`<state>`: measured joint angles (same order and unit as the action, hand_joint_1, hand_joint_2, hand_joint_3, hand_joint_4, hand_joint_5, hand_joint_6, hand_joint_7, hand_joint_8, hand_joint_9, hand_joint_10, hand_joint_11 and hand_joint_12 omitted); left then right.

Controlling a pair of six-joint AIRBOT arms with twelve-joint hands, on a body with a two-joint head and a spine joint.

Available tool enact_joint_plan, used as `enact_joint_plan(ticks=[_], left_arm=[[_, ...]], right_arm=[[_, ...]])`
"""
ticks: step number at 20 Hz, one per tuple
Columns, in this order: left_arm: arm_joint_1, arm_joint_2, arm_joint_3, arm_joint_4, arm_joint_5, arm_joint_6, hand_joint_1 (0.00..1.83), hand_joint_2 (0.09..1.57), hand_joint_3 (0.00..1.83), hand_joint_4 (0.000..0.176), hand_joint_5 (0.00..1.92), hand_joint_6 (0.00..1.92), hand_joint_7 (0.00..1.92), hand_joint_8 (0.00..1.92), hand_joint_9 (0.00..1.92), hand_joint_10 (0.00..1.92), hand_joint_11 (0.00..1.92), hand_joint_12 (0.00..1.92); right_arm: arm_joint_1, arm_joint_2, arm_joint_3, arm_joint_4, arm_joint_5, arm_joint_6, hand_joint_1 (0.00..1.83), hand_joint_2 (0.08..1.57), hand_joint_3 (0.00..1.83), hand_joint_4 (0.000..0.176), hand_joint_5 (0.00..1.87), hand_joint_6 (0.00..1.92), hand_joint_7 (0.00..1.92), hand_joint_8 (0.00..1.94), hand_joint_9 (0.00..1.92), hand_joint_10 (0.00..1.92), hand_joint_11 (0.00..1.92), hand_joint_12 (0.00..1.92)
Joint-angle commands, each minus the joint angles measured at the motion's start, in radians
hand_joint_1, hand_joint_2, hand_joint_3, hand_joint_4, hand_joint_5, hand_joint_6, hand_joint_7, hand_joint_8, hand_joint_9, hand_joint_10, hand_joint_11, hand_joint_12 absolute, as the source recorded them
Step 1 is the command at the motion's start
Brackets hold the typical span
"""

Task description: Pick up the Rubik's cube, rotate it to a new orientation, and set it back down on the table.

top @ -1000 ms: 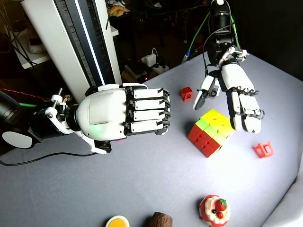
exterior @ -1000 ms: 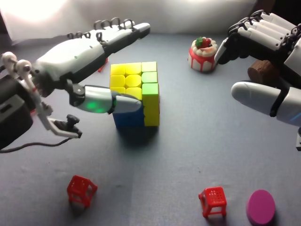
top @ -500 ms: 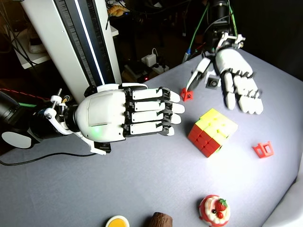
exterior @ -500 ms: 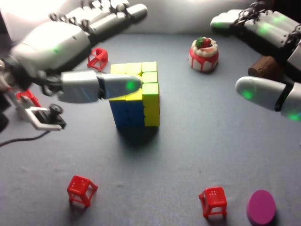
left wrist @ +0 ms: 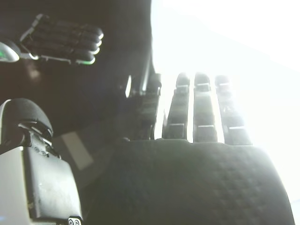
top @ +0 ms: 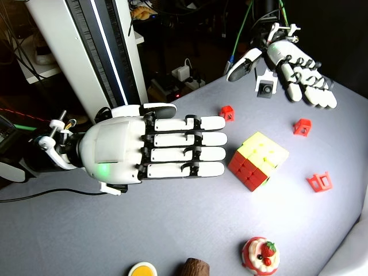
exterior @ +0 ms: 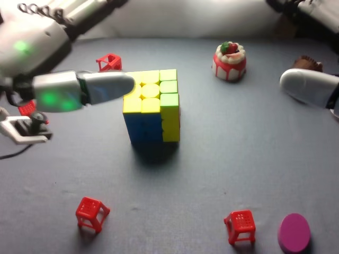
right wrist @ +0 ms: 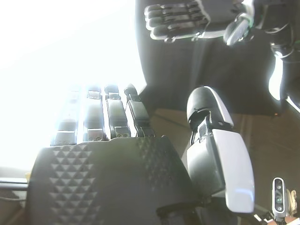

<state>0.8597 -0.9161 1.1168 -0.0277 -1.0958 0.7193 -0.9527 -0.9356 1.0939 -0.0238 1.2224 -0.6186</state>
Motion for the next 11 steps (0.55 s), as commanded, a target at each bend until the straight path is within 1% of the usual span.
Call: enact_joint_plan(ticks=[1, 2, 3, 4, 6, 7, 8, 9, 10, 11], left_arm=[[-0.004, 0.009, -0.008, -0.021, -0.153, 0.004, 0.0, 1.03, 0.01, 0.156, 0.0, 0.0, 0.0, 0.0, 0.0, 0.0, 0.0, 0.0], [0.001, 0.017, -0.015, -0.027, -0.165, 0.012, 0.0, 1.07, 0.03, 0.167, 0.0, 0.0, 0.0, 0.0, 0.0, 0.0, 0.0, 0.0], [0.005, 0.026, -0.022, -0.032, -0.177, 0.02, 0.0, 1.12, 0.02, 0.156, 0.0, 0.0, 0.0, 0.0, 0.0, 0.0, 0.0, 0.0], [0.009, 0.033, -0.028, -0.036, -0.188, 0.025, 0.0, 1.13, 0.02, 0.153, 0.0, 0.0, 0.0, 0.0, 0.0, 0.0, 0.0, 0.0], [0.023, 0.049, -0.04, -0.051, -0.211, 0.031, 0.0, 1.14, 0.01, 0.161, 0.0, 0.0, 0.0, 0.0, 0.0, 0.0, 0.0, 0.0], [0.038, 0.061, -0.048, -0.062, -0.233, 0.033, 0.0, 1.14, 0.01, 0.147, 0.0, 0.0, 0.0, 0.0, 0.0, 0.0, 0.0, 0.0], [0.052, 0.075, -0.059, -0.073, -0.257, 0.035, 0.0, 1.15, 0.02, 0.119, 0.0, 0.0, 0.0, 0.0, 0.0, 0.0, 0.0, 0.0], [0.06, 0.084, -0.066, -0.078, -0.277, 0.037, 0.0, 1.1, 0.0, 0.165, 0.0, 0.0, 0.0, 0.0, 0.0, 0.0, 0.0, 0.0], [0.068, 0.093, -0.074, -0.084, -0.295, 0.04, 0.0, 1.08, 0.0, 0.174, 0.0, 0.0, 0.0, 0.0, 0.0, 0.0, 0.0, 0.0], [0.077, 0.101, -0.08, -0.09, -0.315, 0.042, 0.0, 1.08, 0.0, 0.15, 0.0, 0.0, 0.0, 0.0, 0.0, 0.0, 0.0, 0.0]], right_arm=[[0.004, 0.008, -0.006, 0.025, 0.138, 0.006, 0.0, 1.27, 0.0, 0.0, 0.0, 0.0, 0.0, 0.0, 0.0, 0.0, 0.0, 0.0], [0.004, 0.017, -0.013, 0.03, 0.147, 0.006, 0.0, 1.29, 0.0, 0.0, 0.0, 0.0, 0.0, 0.0, 0.0, 0.0, 0.0, 0.0], [0.003, 0.024, -0.019, 0.035, 0.158, 0.006, 0.0, 1.3, 0.0, 0.0, 0.0, 0.0, 0.0, 0.0, 0.0, 0.0, 0.0, 0.0], [0.002, 0.03, -0.024, 0.037, 0.169, 0.006, 0.0, 1.31, 0.0, 0.0, 0.0, 0.0, 0.0, 0.0, 0.0, 0.0, 0.0, 0.0], [-0.002, 0.043, -0.035, 0.043, 0.195, 0.006, 0.0, 1.34, 0.0, 0.0, 0.0, 0.0, 0.0, 0.0, 0.0, 0.0, 0.0, 0.0], [-0.002, 0.051, -0.043, 0.046, 0.213, 0.006, 0.0, 1.33, 0.0, 0.0, 0.0, 0.0, 0.0, 0.0, 0.0, 0.0, 0.0, 0.0], [-0.003, 0.06, -0.053, 0.051, 0.237, 0.006, 0.0, 1.33, 0.0, 0.0, 0.0, 0.0, 0.0, 0.0, 0.0, 0.0, 0.0, 0.0], [-0.003, 0.069, -0.063, 0.054, 0.255, 0.006, 0.0, 1.33, 0.0, 0.0, 0.0, 0.0, 0.0, 0.0, 0.0, 0.0, 0.0, 0.0], [-0.003, 0.08, -0.072, 0.057, 0.272, 0.006, 0.0, 1.34, 0.0, 0.0, 0.0, 0.0, 0.0, 0.0, 0.0, 0.0, 0.0, 0.0], [-0.003, 0.089, -0.082, 0.058, 0.287, 0.006, 0.0, 1.36, 0.01, 0.0, 0.0, 0.0, 0.0, 0.0, 0.0, 0.0, 0.0, 0.0]])
